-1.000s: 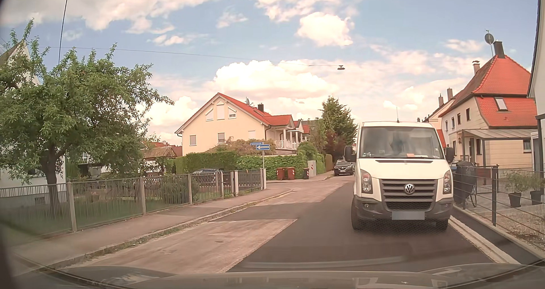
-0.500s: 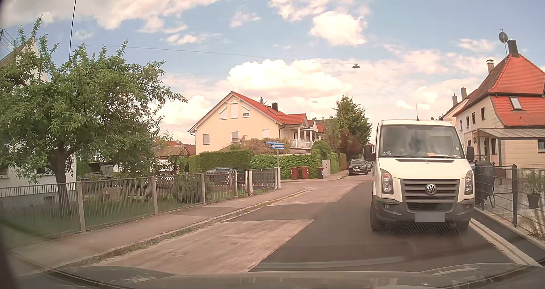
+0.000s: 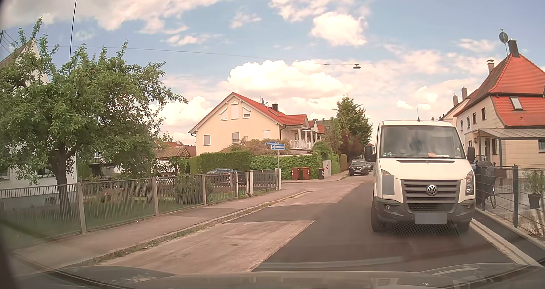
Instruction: Follow the waypoints while adhering to traffic rules and regulations
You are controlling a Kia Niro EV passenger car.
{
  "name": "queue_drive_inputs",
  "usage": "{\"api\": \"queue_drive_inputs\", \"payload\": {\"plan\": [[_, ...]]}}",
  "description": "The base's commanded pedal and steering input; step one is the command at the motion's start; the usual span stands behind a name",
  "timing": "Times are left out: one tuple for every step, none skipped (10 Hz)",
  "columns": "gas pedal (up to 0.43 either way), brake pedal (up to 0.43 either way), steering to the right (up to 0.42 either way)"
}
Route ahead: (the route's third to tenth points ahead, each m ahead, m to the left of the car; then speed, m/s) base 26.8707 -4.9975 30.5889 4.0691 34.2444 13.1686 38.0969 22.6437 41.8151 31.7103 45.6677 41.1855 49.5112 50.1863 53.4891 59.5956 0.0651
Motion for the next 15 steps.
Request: {"api": "queue_drive_inputs", "payload": {"plan": [[0.000, 0.299, -0.678], [0.000, 0.311, -0.678], [0.000, 0.305, -0.678], [0.000, 0.293, -0.678], [0.000, 0.299, -0.679], [0.000, 0.348, -0.680], [0.000, 0.451, -0.682], [0.000, 0.537, -0.683], [0.000, 0.604, -0.684], [0.000, 0.622, -0.684], [0.000, 0.622, -0.683], [0.000, 0.622, -0.683], [0.000, 0.616, -0.683], [0.000, 0.616, -0.684], [0.000, 0.616, -0.683]]}}
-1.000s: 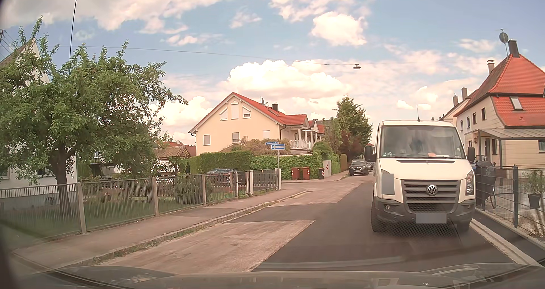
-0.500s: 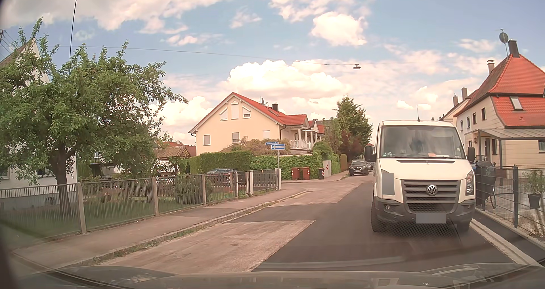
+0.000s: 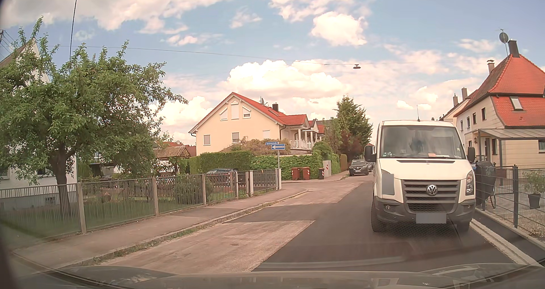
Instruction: Follow the waypoints while adhering to traffic rules and regulations
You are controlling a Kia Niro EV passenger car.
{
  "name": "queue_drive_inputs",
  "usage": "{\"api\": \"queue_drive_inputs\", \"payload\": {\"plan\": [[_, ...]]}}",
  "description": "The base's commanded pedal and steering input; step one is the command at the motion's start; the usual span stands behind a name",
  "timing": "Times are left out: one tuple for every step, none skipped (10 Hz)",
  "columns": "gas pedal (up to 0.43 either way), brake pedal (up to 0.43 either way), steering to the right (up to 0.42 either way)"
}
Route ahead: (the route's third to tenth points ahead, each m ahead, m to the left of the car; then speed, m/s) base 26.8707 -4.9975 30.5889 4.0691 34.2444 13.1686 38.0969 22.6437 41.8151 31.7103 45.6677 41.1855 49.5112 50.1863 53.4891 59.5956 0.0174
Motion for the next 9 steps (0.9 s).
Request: {"api": "queue_drive_inputs", "payload": {"plan": [[0.000, 0.616, -0.684], [0.000, 0.616, -0.684], [0.000, 0.610, -0.685], [0.000, 0.610, -0.685], [0.000, 0.604, -0.685], [0.000, 0.604, -0.685], [0.000, 0.610, -0.685], [0.000, 0.610, -0.685], [0.000, 0.622, -0.686]]}}
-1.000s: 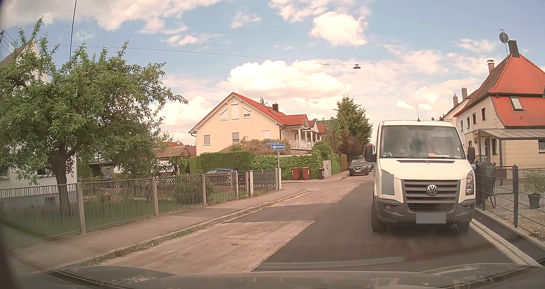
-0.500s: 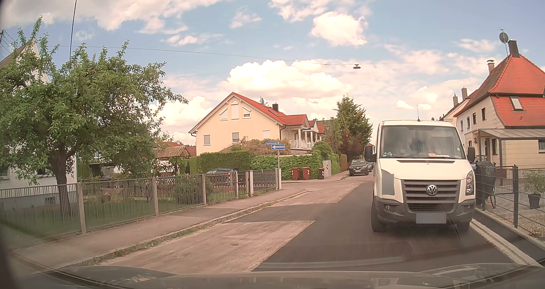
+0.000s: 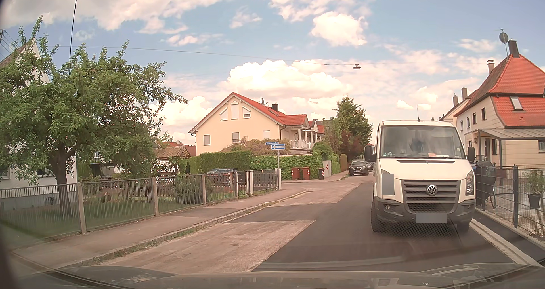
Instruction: Follow the waypoints while adhering to traffic rules and regulations
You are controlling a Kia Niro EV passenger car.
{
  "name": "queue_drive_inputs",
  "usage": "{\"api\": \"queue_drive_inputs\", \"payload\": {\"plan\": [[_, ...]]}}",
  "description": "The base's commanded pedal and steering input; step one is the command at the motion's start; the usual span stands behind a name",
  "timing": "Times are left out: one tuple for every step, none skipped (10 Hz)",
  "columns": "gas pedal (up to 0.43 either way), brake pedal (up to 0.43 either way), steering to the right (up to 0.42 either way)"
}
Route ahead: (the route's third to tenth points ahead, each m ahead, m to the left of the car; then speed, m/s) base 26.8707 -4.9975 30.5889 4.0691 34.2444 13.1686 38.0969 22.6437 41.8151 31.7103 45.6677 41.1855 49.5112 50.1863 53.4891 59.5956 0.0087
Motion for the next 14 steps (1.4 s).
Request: {"api": "queue_drive_inputs", "payload": {"plan": [[0.000, 0.628, -0.687], [0.000, 0.634, -0.688], [0.000, 0.634, -0.690], [0.000, 0.640, -0.690], [0.000, 0.640, -0.690], [0.000, 0.640, -0.690], [0.000, 0.634, -0.690], [0.000, 0.628, -0.690], [0.000, 0.634, -0.690], [0.000, 0.634, -0.690], [0.000, 0.628, -0.690], [0.000, 0.628, -0.691], [0.000, 0.628, -0.694], [0.000, 0.628, -0.697]]}}
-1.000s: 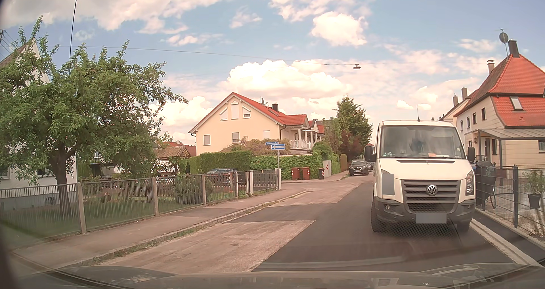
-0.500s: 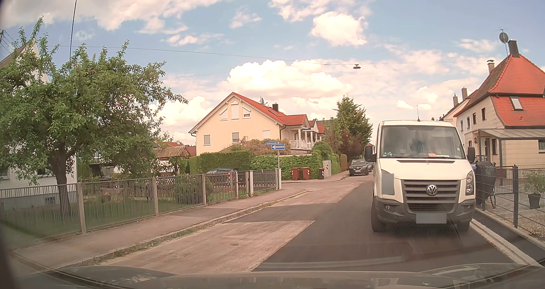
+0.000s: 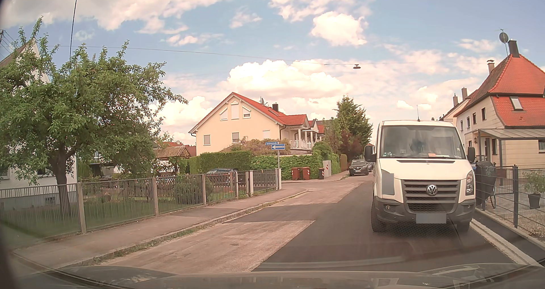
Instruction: Follow the waypoints while adhering to traffic rules and regulations
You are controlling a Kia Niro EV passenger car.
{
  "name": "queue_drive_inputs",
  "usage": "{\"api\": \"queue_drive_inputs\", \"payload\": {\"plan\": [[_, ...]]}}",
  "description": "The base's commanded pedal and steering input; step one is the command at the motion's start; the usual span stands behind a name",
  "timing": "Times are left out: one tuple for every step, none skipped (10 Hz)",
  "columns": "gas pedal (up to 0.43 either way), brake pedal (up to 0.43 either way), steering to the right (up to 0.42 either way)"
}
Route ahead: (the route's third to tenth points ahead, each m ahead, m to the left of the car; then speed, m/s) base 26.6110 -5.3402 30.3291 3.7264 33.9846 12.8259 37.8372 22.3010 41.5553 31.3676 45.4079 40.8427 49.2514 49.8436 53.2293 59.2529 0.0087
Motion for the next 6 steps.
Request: {"api": "queue_drive_inputs", "payload": {"plan": [[0.000, 0.616, -0.698], [0.000, 0.610, -0.698], [0.000, 0.610, -0.698], [0.000, 0.610, -0.698], [0.000, 0.610, -0.698], [0.000, 0.604, -0.698]]}}
